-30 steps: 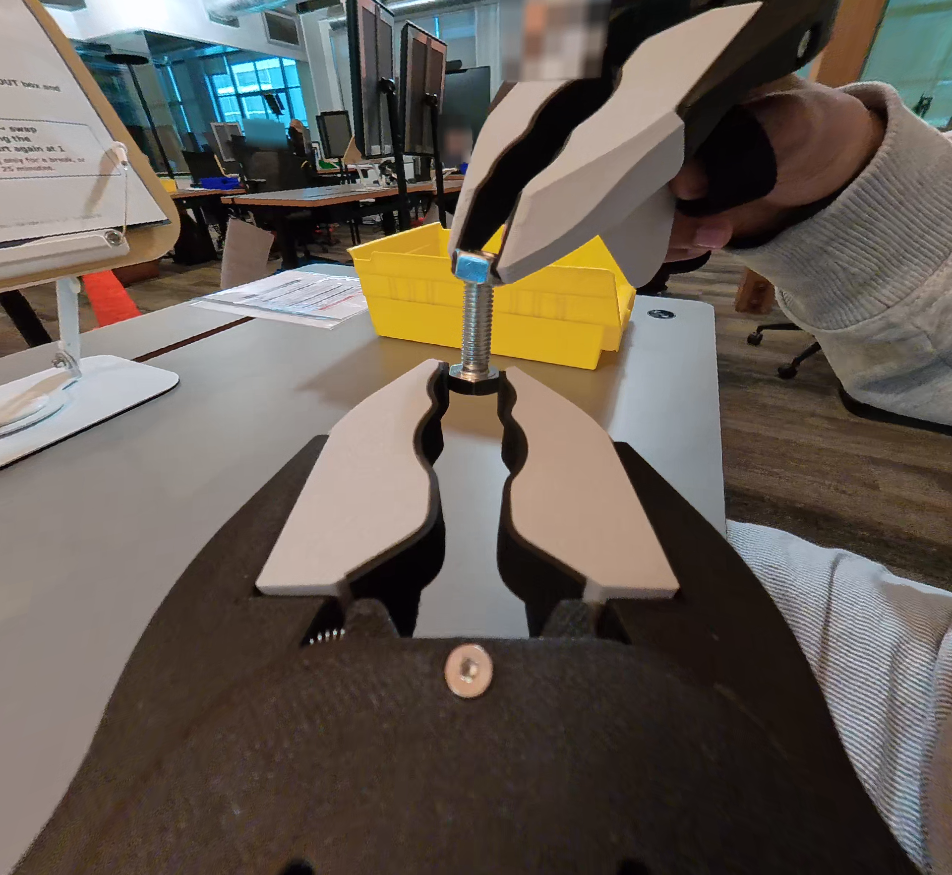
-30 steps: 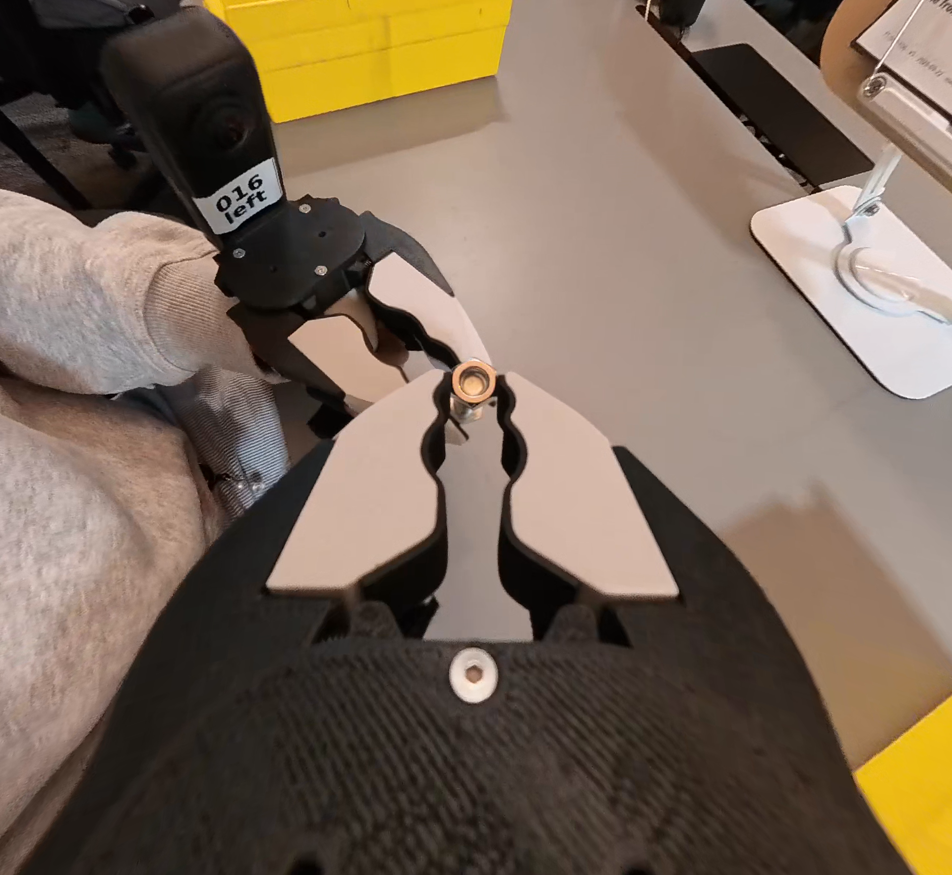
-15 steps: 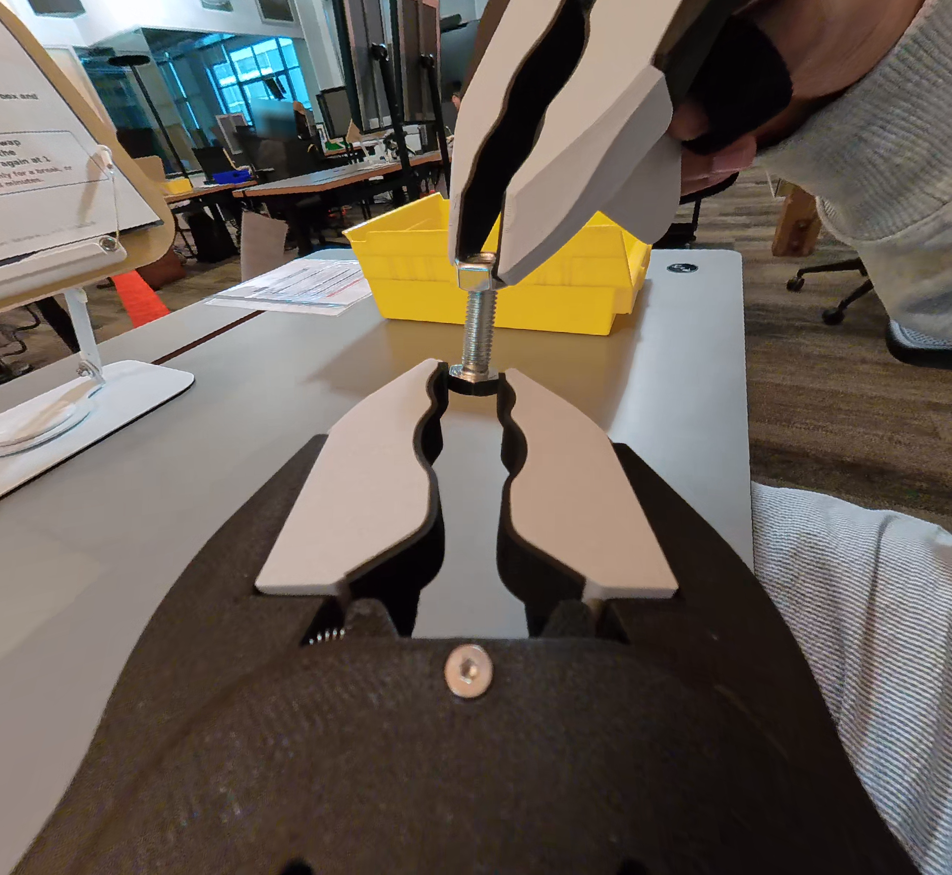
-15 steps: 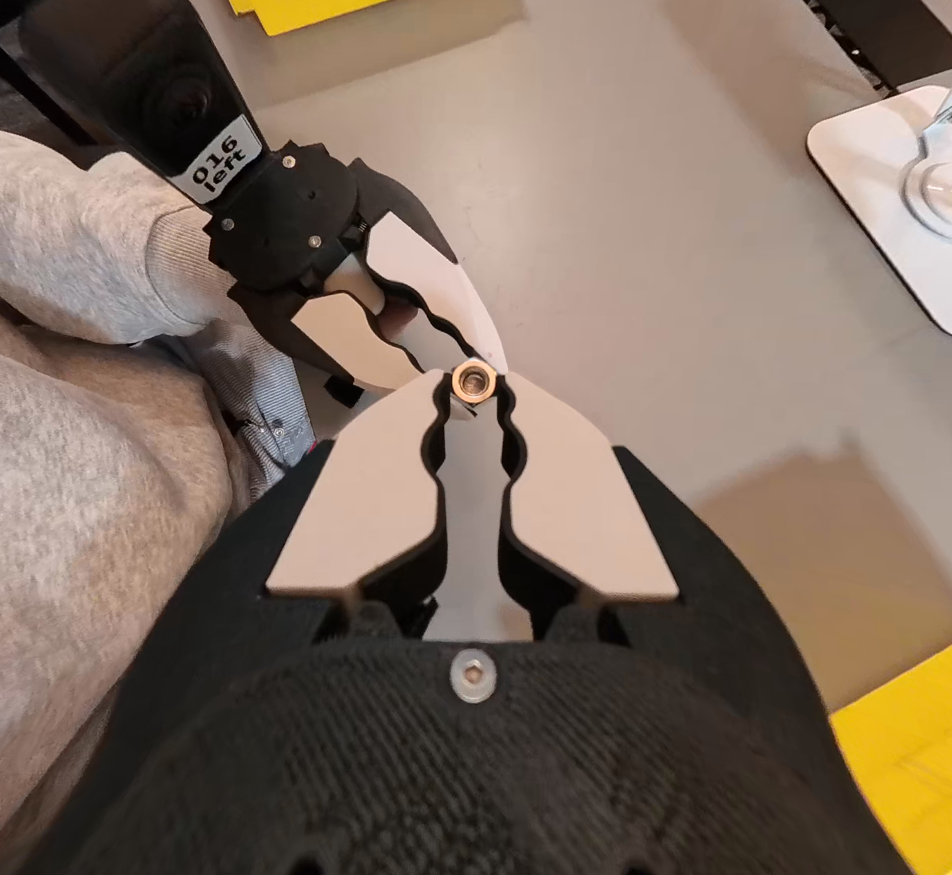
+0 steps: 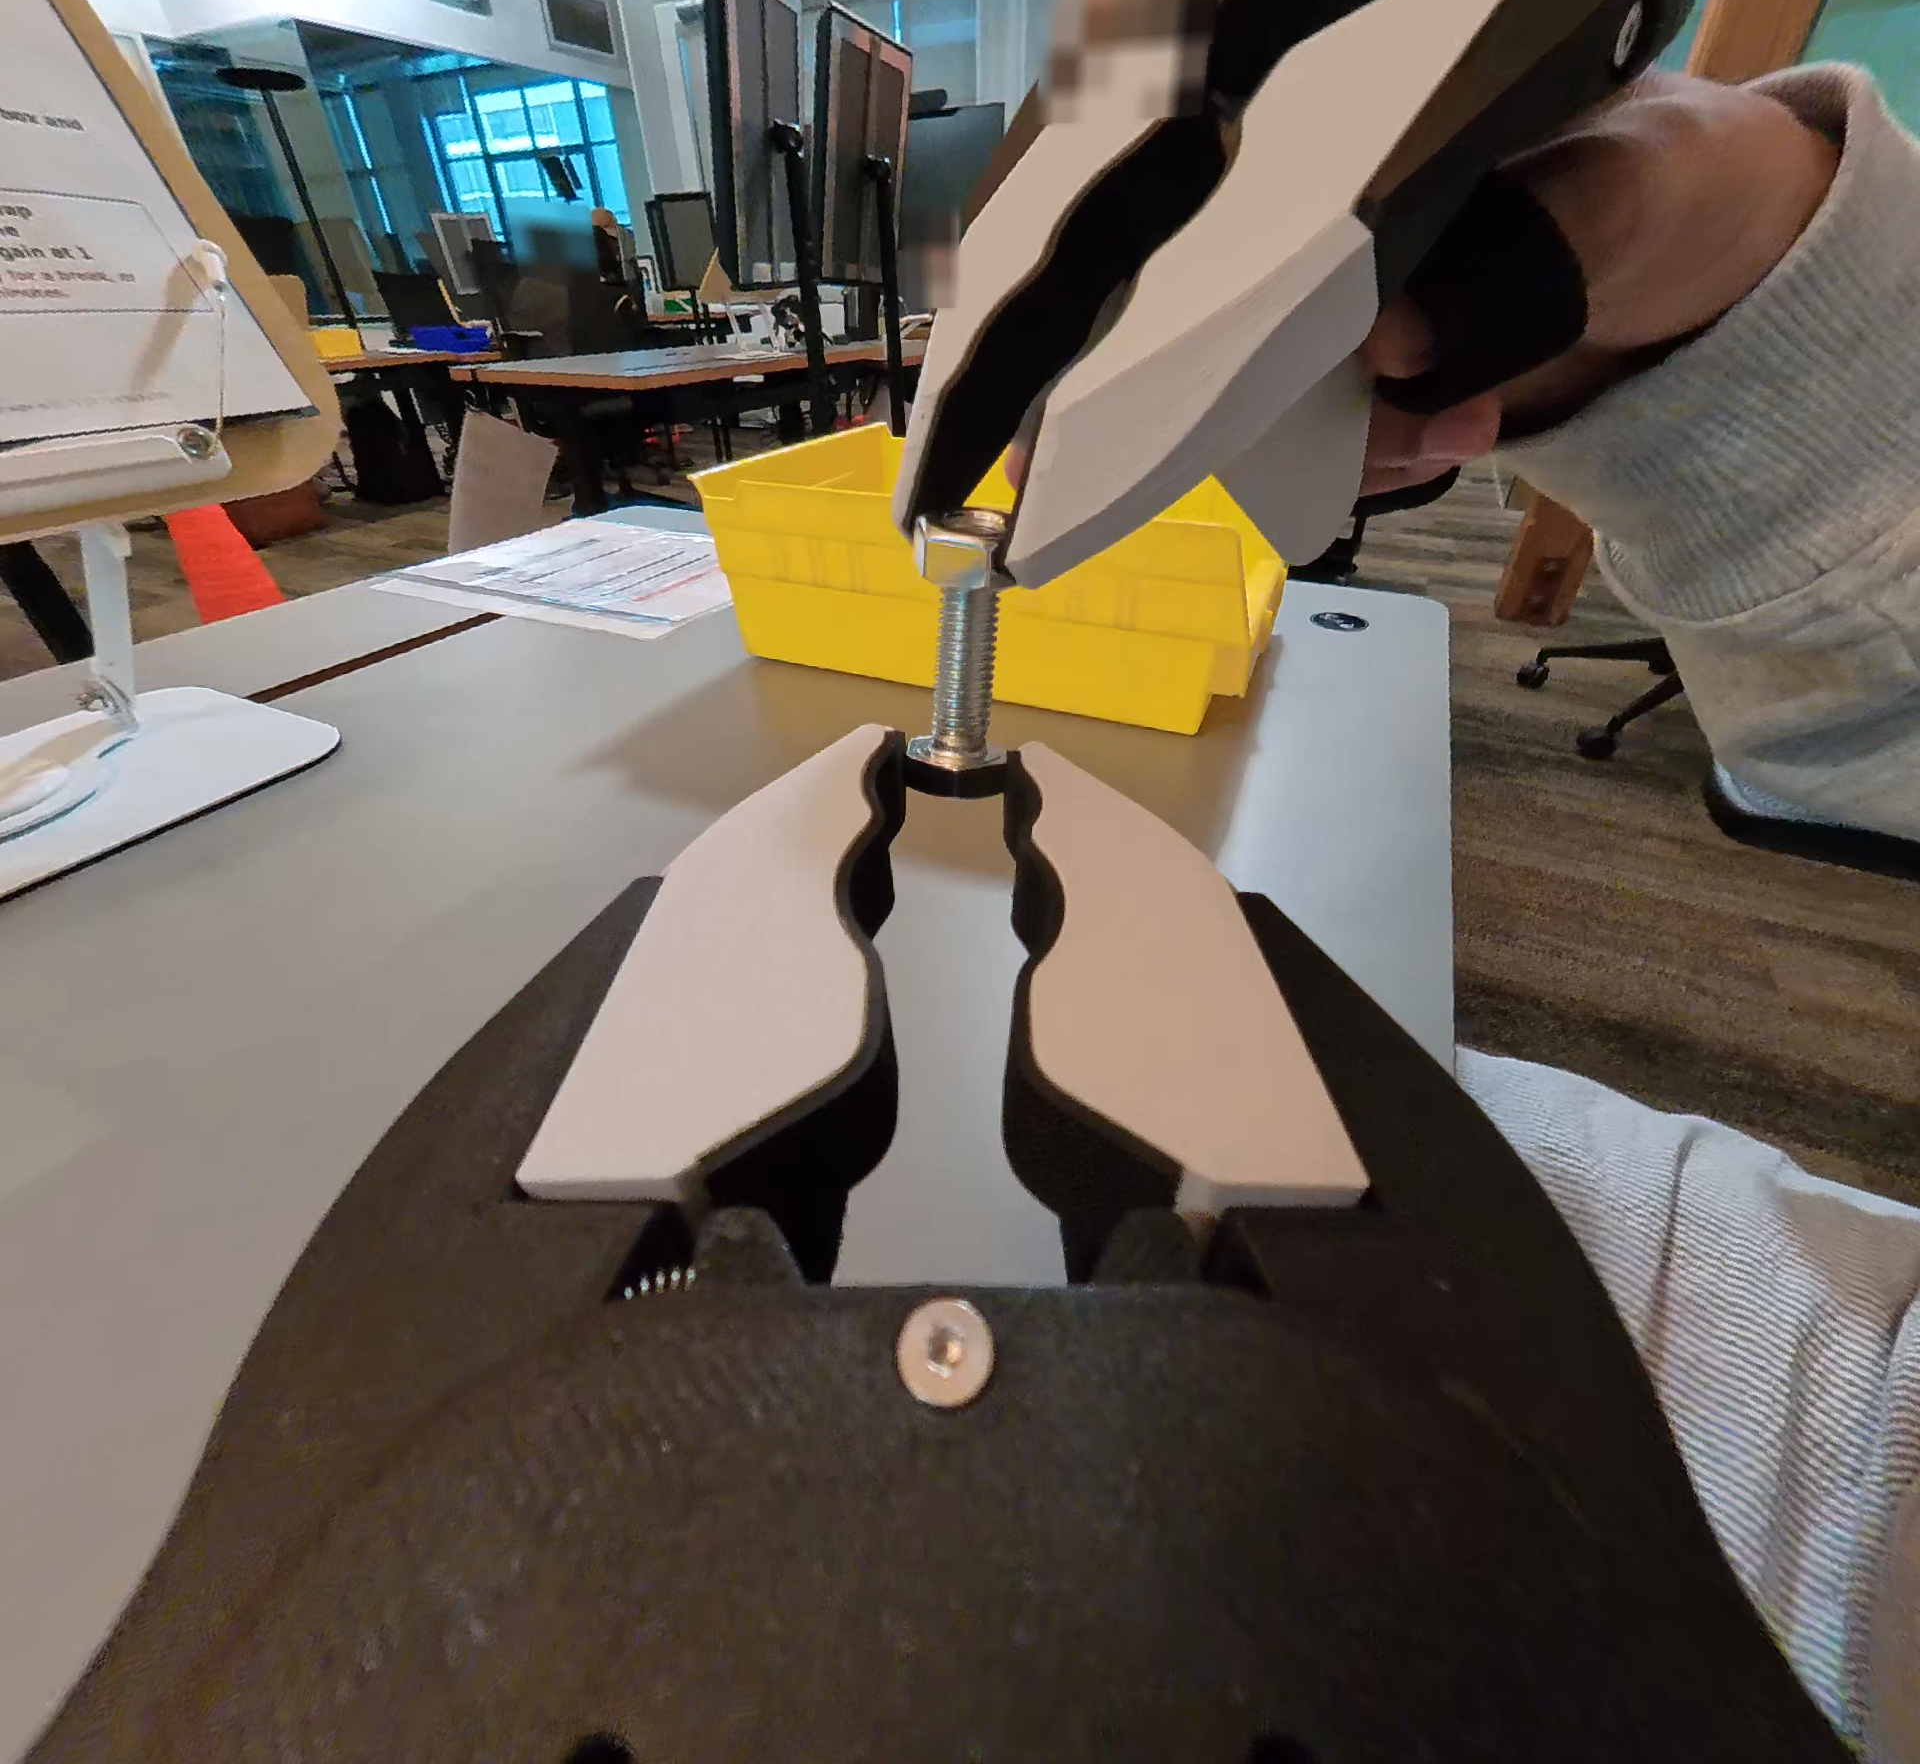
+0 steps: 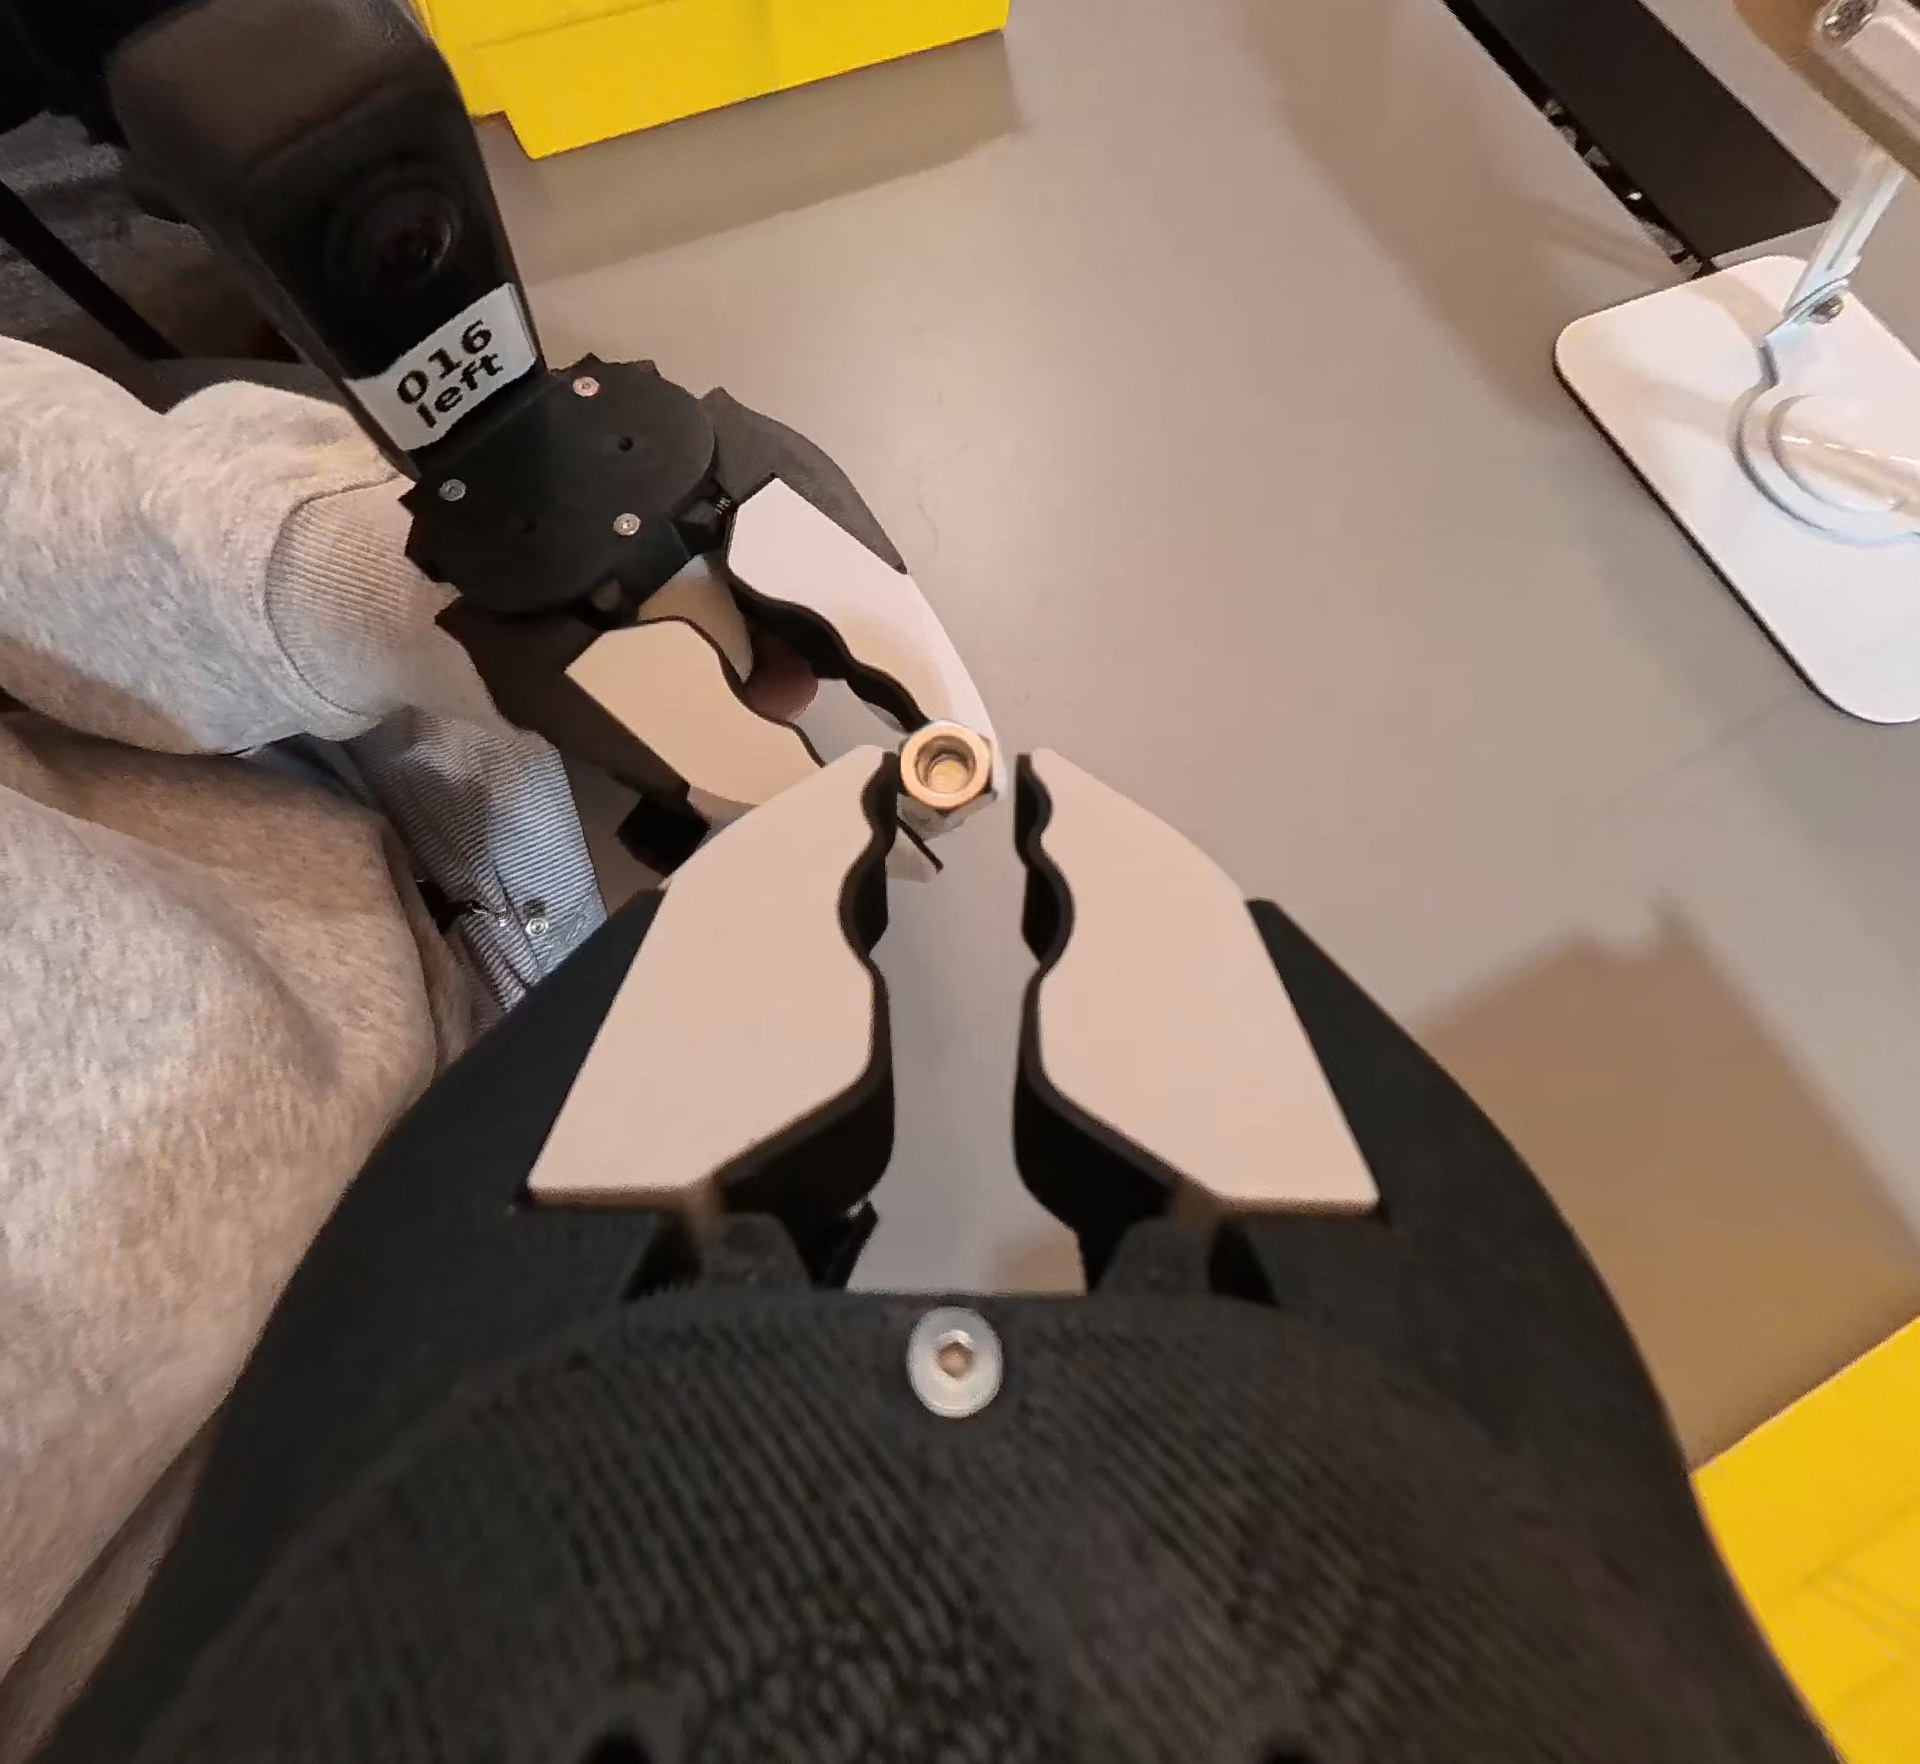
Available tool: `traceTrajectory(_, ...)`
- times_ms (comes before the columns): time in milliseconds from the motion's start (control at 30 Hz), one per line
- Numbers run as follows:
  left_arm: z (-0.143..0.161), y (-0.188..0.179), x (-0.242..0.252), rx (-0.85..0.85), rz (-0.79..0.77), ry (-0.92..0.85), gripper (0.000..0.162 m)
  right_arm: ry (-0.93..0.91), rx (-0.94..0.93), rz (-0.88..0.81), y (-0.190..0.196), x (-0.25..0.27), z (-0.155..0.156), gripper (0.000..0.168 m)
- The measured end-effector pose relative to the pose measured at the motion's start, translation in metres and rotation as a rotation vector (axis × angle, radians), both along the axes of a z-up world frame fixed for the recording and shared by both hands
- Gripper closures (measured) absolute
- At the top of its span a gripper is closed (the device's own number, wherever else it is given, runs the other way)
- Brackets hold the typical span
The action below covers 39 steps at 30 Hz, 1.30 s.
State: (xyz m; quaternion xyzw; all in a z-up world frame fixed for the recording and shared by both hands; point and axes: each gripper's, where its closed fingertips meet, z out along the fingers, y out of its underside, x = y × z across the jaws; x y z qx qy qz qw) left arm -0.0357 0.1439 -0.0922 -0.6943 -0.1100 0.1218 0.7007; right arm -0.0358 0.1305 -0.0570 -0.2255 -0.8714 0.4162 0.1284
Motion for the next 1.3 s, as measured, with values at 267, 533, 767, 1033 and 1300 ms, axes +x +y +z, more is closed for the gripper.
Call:
traceTrajectory(267, 0.003, -0.003, -0.002, 0.024, 0.002, -0.015, 0.143, 0.044, -0.025, -0.011, -0.001, -0.005, 0.005, 0.142)
traceTrajectory(533, 0.005, -0.008, -0.008, 0.063, 0.008, -0.058, 0.143, 0.145, -0.315, 0.044, -0.011, 0.001, 0.035, 0.136)
traceTrajectory(767, 0.004, -0.012, -0.015, 0.095, 0.012, -0.112, 0.143, 0.476, -0.705, -0.185, 0.021, -0.001, 0.025, 0.129)
traceTrajectory(1033, 0.0, -0.006, -0.014, 0.106, -0.004, -0.151, 0.143, 0.467, -0.642, -0.173, 0.014, -0.002, 0.008, 0.131)
traceTrajectory(1300, -0.002, 0.007, 0.0, 0.095, -0.046, -0.132, 0.143, 0.425, -0.653, -0.182, 0.012, -0.003, 0.009, 0.127)
